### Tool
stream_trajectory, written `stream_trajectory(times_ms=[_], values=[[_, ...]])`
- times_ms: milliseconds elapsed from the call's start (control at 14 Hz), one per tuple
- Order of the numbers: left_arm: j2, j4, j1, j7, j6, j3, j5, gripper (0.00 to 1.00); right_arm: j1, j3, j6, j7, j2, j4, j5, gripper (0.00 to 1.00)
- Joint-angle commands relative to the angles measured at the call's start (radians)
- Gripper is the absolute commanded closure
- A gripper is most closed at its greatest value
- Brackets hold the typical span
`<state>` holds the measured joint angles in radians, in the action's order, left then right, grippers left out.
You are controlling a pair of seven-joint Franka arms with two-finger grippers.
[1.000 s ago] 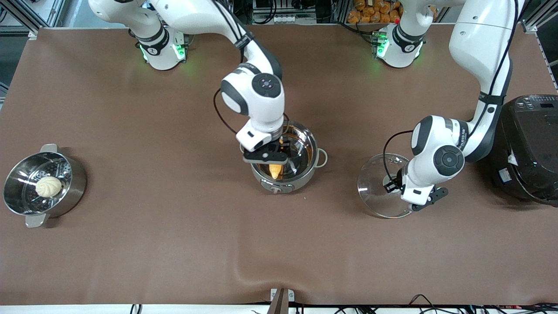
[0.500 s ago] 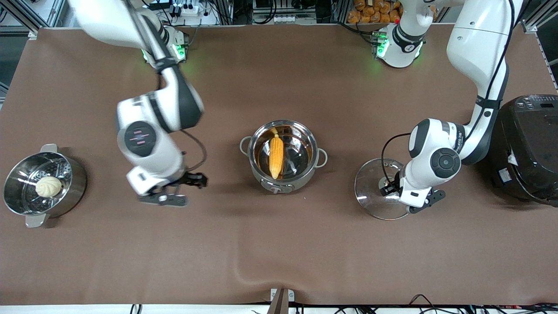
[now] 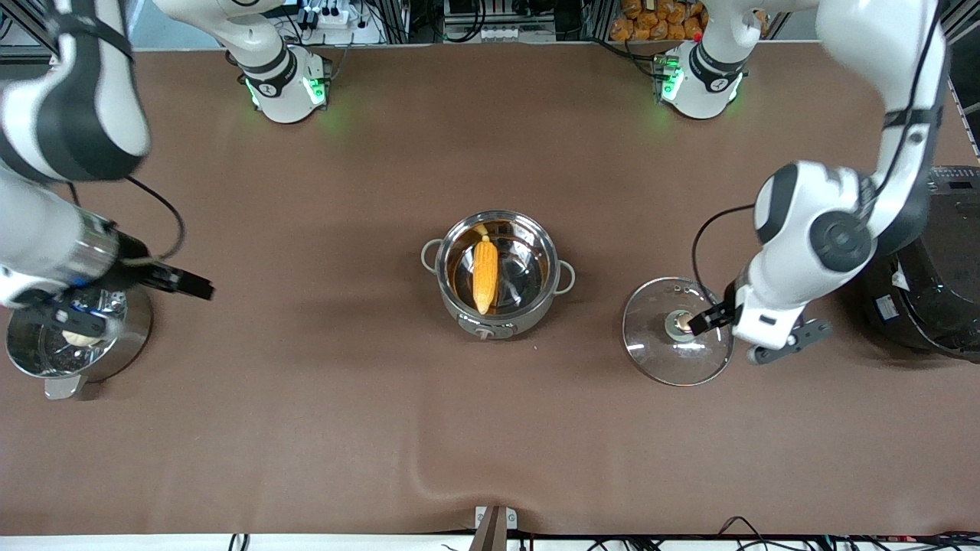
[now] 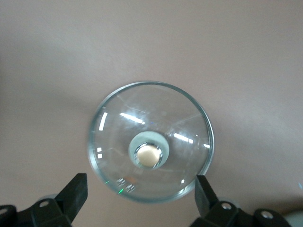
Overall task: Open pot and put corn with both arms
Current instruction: 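Release the lid on the table and raise both grippers away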
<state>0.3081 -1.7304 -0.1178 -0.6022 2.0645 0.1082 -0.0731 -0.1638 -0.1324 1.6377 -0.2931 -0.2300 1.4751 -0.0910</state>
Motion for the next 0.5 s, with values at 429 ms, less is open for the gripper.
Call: stream_trajectory(times_ms=[429], values=[[-0.294,0.119,0.058,0.356,-0.464,-0.005,-0.004,0.00,0.117,0.020,-0.033,0.206,0.173,0.070,0.001,0.00]])
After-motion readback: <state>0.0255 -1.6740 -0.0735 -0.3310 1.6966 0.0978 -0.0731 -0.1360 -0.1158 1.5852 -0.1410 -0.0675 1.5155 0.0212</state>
